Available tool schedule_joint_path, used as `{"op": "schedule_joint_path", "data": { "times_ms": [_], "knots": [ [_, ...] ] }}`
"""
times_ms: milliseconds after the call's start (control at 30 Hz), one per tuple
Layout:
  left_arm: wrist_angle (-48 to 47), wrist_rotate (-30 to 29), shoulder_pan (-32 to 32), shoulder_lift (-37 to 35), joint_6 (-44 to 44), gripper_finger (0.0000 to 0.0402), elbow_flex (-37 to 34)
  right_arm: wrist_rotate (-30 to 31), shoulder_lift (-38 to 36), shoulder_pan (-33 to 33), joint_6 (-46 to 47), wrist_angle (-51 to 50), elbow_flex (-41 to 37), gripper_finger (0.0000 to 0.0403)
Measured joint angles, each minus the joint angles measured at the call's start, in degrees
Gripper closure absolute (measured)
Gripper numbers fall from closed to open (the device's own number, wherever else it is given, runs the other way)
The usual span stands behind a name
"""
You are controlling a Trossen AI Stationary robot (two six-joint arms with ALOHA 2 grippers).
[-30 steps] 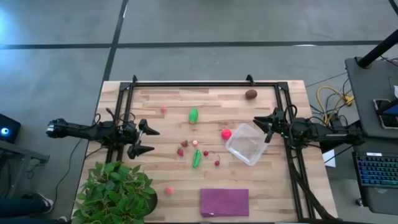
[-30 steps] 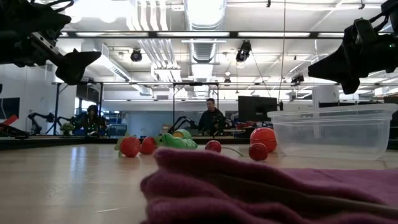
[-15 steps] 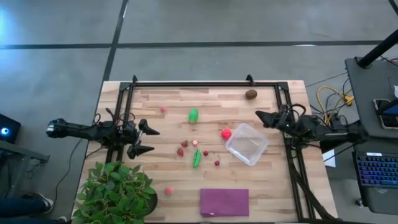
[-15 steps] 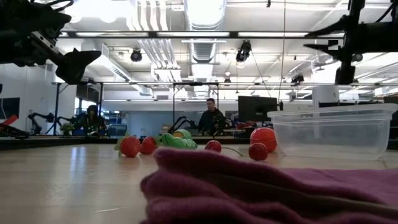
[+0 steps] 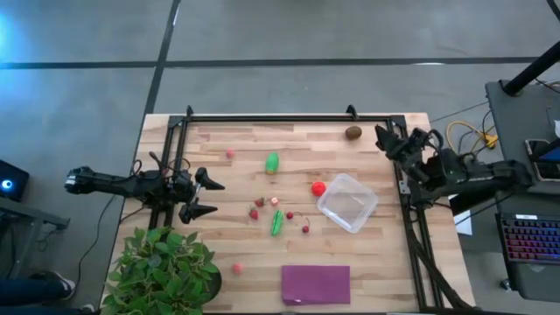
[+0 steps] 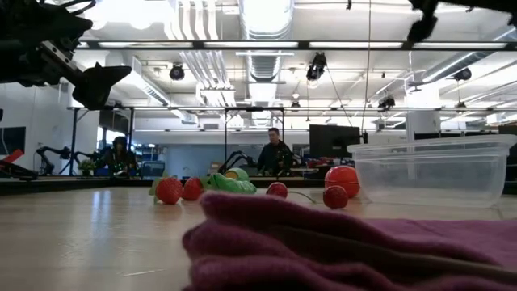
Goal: Pick and placing Produce into tupperware
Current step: Put the left red cherry into the transparent bin
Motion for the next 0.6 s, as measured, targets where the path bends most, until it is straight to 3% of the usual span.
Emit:
{"op": "schedule_joint_path", "data": {
  "times_ms": [200,300,367,433,533,600],
  "knots": [
    [0.00,0.00,0.00,0.02,0.01,0.0035,0.00,-8.31,7.75,-0.04,-3.22,-1.43,10.36,0.0321],
    [-0.02,0.00,0.02,-0.02,-0.01,0.0035,0.00,-10.37,10.68,-0.11,-2.31,-8.51,15.59,0.0323],
    [0.00,0.00,0.00,0.00,-0.01,0.0035,0.00,-12.47,12.11,-0.38,-1.09,-22.28,19.66,0.0325],
    [-0.04,-0.02,0.01,0.04,0.00,0.0035,0.00,-16.00,13.13,-0.97,-0.22,-45.05,25.02,0.0324],
    [-0.04,-0.02,0.00,-0.02,-0.01,0.0035,0.00,-16.64,17.83,0.36,3.07,-77.25,32.99,0.0314],
    [0.00,0.00,0.02,-0.02,0.01,0.0035,0.00,-16.66,21.76,2.48,2.74,-91.41,36.56,0.0304]
  ]
}}
